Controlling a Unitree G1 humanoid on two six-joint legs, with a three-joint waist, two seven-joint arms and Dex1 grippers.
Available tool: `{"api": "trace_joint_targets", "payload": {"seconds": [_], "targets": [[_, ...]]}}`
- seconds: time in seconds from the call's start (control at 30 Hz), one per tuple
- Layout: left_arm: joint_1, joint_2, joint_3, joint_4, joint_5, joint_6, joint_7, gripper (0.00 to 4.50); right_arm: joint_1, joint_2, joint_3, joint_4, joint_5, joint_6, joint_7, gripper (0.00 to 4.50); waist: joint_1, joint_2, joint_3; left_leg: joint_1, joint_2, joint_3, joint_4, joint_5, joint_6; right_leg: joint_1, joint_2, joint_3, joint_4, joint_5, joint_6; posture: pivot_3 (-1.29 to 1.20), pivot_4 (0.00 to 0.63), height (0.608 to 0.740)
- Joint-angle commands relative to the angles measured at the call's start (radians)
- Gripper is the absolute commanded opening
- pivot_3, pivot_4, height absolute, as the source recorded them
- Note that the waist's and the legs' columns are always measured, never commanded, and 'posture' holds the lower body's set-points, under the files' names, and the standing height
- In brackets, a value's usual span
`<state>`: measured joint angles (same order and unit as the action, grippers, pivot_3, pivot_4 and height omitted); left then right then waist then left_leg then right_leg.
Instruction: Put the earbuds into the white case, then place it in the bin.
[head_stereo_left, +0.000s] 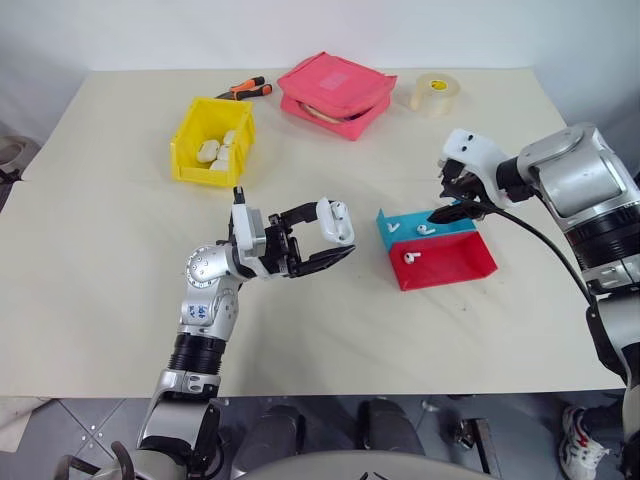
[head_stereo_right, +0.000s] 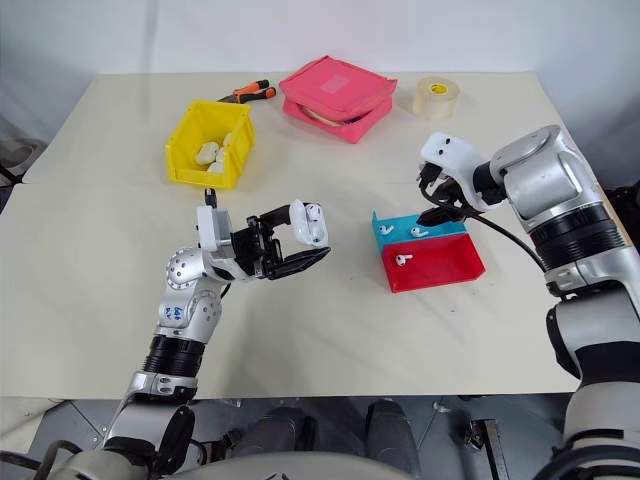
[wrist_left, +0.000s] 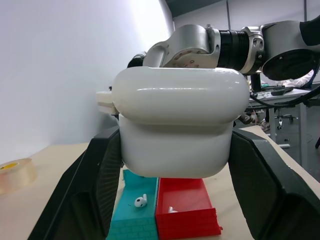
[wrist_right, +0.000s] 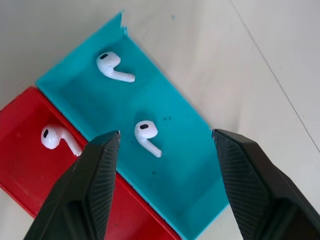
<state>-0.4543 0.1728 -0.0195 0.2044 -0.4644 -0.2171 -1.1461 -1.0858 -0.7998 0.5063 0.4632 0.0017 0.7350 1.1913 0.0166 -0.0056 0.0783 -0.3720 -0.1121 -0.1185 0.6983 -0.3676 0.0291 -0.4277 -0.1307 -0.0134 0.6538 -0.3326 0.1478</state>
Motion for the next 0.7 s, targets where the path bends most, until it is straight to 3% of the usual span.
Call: {"api": "trace_joint_targets", "payload": {"seconds": [0.03,0.13,0.23,0.37,0.53,0.7], "targets": [[0.002,0.000,-0.002,-0.046,-0.006,-0.010,0.014,2.80,-0.034,0.006,-0.024,0.011,-0.034,-0.026,0.014,2.68,-0.002,0.000,0.000,0.000,0.000,0.000,0.001,0.000,0.000,0.000,0.000,0.000,0.001,0.000,0.000,0.00,0.000,0.740],[0.009,0.001,0.002,-0.045,0.001,-0.016,0.032,2.80,-0.013,0.005,-0.050,-0.014,-0.042,-0.025,0.002,1.81,-0.006,0.000,-0.001,0.000,0.000,0.000,0.001,0.000,0.000,-0.001,0.000,0.001,0.004,0.000,0.000,0.00,0.000,0.740],[0.028,-0.001,0.005,-0.039,0.015,-0.019,0.066,2.80,0.051,0.011,-0.106,-0.084,-0.026,0.002,-0.057,1.81,-0.011,0.000,-0.005,0.000,0.000,0.000,0.001,0.000,0.000,-0.001,0.000,0.001,0.004,0.000,0.000,0.00,0.000,0.740],[0.080,0.005,-0.004,-0.045,0.030,-0.001,0.101,2.80,0.246,0.055,-0.288,-0.286,0.060,-0.006,-0.178,1.81,-0.018,-0.001,-0.020,0.001,0.000,-0.001,0.000,0.000,0.000,-0.001,0.000,0.001,0.006,0.000,-0.001,0.00,0.000,0.740],[0.102,0.020,-0.008,-0.033,0.038,0.040,0.121,2.80,0.533,0.129,-0.481,-0.522,0.180,-0.198,-0.245,1.81,-0.017,-0.001,-0.025,0.002,-0.002,-0.002,0.000,0.000,0.000,0.000,0.000,0.002,0.006,0.000,-0.001,0.00,0.000,0.740],[0.093,0.032,-0.007,-0.032,0.034,0.065,0.122,2.80,0.581,0.140,-0.503,-0.552,0.177,-0.195,-0.309,1.81,-0.021,0.001,-0.029,0.003,-0.002,-0.001,0.000,0.000,0.000,0.000,0.000,0.005,0.006,0.000,-0.001,0.00,0.000,0.740]]}}
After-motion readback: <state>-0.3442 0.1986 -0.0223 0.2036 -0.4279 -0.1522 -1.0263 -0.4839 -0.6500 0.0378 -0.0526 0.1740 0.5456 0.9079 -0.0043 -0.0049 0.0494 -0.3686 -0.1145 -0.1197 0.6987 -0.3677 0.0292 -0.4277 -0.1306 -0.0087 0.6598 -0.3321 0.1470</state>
